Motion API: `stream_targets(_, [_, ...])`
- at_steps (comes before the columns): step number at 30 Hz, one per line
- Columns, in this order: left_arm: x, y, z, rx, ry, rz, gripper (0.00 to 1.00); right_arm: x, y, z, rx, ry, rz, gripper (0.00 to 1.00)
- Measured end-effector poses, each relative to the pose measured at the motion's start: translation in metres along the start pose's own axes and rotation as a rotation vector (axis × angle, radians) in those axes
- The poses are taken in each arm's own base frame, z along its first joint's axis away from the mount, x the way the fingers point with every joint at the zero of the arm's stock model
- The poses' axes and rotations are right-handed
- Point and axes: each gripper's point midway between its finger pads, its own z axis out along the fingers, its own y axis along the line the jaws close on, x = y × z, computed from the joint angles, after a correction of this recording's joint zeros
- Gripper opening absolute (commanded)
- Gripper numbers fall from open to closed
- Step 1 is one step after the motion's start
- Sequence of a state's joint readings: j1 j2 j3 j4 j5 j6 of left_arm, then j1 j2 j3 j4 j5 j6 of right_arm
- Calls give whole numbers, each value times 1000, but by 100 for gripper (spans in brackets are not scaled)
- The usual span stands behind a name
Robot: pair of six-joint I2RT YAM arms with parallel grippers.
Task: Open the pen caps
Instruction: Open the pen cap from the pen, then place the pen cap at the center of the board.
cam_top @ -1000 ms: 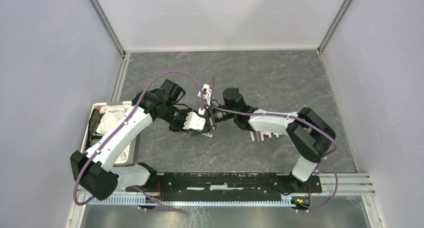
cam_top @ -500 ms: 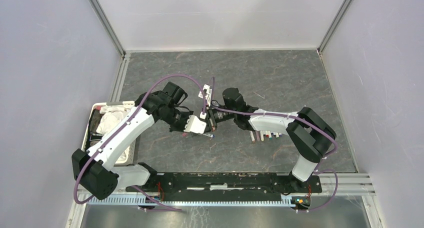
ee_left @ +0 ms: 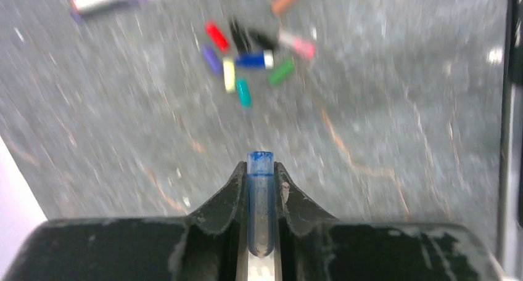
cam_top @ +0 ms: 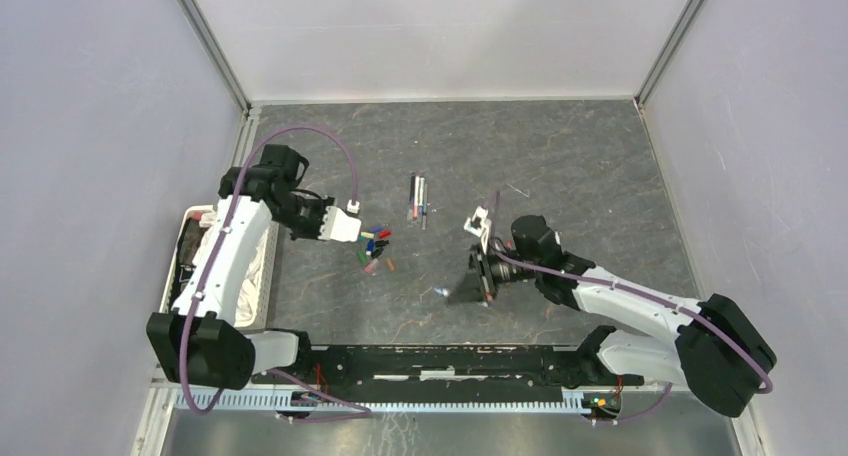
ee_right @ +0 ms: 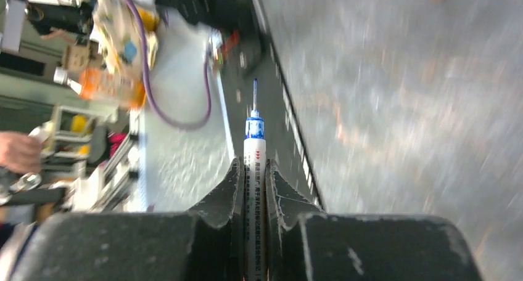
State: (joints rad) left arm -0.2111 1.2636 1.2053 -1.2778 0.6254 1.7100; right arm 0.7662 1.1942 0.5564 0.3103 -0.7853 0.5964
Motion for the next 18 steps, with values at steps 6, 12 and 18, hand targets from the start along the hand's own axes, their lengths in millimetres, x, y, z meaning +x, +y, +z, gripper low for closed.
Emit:
stream_targets(6, [43, -21, -28, 60, 225, -67, 2, 92, -13, -30, 54, 255, 253, 0])
stream_targets(12, [27, -10, -19, 44, 184, -126, 2, 66, -18, -31, 98, 231, 186, 0])
stream_targets(18, [24, 20, 9, -54, 63, -336, 2, 30, -62, -41, 356, 94, 75, 0])
